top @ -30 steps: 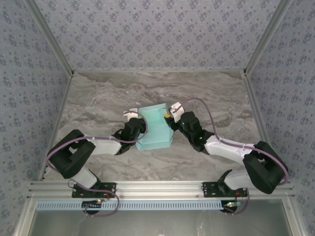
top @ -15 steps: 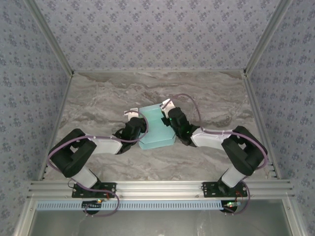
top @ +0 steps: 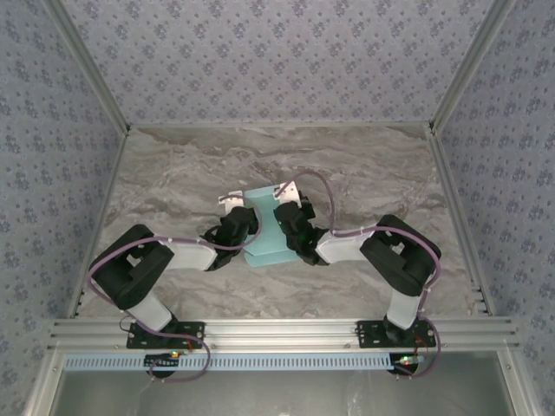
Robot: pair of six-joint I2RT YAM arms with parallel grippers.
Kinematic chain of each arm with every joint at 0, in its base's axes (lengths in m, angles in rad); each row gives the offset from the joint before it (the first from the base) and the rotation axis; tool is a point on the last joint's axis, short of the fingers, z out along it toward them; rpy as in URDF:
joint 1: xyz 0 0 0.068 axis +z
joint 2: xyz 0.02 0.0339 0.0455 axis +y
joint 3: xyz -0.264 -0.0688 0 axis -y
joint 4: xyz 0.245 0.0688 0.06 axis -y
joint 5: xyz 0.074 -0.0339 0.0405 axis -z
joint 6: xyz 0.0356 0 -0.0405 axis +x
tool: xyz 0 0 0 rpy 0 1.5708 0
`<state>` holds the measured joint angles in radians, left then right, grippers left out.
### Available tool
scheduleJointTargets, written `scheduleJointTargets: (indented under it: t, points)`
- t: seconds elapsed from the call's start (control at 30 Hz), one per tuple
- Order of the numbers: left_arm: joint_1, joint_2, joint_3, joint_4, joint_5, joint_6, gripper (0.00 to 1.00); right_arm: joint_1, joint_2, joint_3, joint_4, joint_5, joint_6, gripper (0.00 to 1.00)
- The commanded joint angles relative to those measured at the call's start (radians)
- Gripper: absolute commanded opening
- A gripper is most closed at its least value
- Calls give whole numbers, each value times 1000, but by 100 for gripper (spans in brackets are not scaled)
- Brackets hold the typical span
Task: Fold the paper box
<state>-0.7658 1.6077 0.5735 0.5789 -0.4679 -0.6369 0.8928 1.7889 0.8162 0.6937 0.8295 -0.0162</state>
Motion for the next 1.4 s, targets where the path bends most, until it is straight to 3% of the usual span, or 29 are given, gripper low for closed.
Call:
scheduleJointTargets:
  t: [0.0,0.07,0.33,0.6,0.87,1.07,1.23,1.37]
  points:
    - [-20,-12,25,41,36,7,0,-21,10,-31,0,83,53,2]
    - [-22,-12,25,40,35,8,0,-34,-11,-52,-5,33,75,18]
    - [-21,-21,27,21,15,10,0,-55,-160,-153,1,-305,-19,39]
    - [-21,-9,35,19,19,0,0,-67,-372,-206,-177,-505,-53,54]
    - [-21,-12,35,15,19,1,0,-157,-550,-274,-306,-768,-129,57]
    - [-21,-10,35,18,28,-1,0,-247,-550,-261,-320,-873,-113,55]
    - [-22,-12,39,23,56,-3,0,-249,-457,-211,-285,-877,-132,49]
    - [-21,-15,33,21,52,-1,0,-252,-371,-181,-202,-786,-113,34]
